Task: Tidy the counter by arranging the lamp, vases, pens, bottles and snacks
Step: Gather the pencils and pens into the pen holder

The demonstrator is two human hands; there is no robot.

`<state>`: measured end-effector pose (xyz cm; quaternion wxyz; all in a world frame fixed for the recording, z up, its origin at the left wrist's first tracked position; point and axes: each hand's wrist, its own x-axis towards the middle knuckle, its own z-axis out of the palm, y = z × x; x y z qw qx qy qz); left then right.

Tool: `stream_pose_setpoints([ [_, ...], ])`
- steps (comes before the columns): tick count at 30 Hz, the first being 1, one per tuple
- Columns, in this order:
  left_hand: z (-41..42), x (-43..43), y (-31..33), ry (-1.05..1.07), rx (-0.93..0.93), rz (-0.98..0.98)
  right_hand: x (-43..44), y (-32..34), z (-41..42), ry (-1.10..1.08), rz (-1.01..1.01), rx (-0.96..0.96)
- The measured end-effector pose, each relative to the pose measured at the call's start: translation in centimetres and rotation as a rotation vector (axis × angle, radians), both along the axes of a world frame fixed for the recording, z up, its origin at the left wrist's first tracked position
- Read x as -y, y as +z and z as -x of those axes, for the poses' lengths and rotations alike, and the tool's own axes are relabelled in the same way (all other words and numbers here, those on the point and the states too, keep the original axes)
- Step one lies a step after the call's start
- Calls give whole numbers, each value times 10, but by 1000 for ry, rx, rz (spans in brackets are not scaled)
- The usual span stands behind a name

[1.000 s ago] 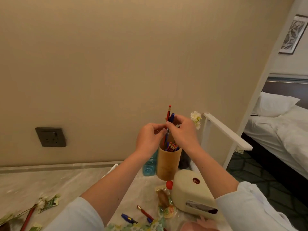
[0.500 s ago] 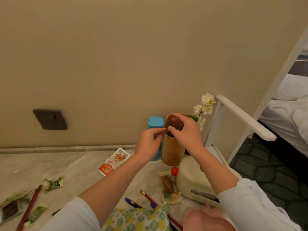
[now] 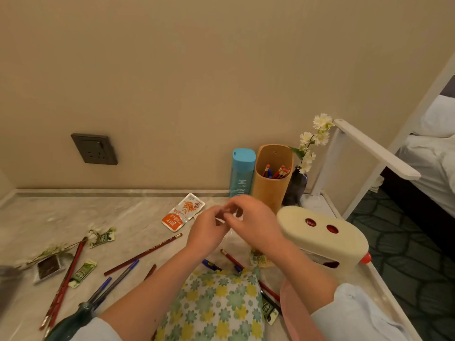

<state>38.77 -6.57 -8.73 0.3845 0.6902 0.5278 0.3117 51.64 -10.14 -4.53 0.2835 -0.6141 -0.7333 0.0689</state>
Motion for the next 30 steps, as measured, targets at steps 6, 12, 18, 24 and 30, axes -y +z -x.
stream_pose_setpoints([
  [6, 20, 24, -25, -54, -277, 132, 22, -36, 8, -141, 530, 192],
  [12, 18, 36, -31, -205, -560, 175, 29, -44, 13, -145, 778, 399],
  [18, 14, 36, -28, -216, -752, 105, 29, -52, 19, -158, 740, 451],
  [24, 11, 43, -30, -227, -848, -24, 29, -56, 18, -106, 778, 454],
  [30, 12, 43, -33, -294, -910, -126, 27, -58, 15, -101, 800, 381],
])
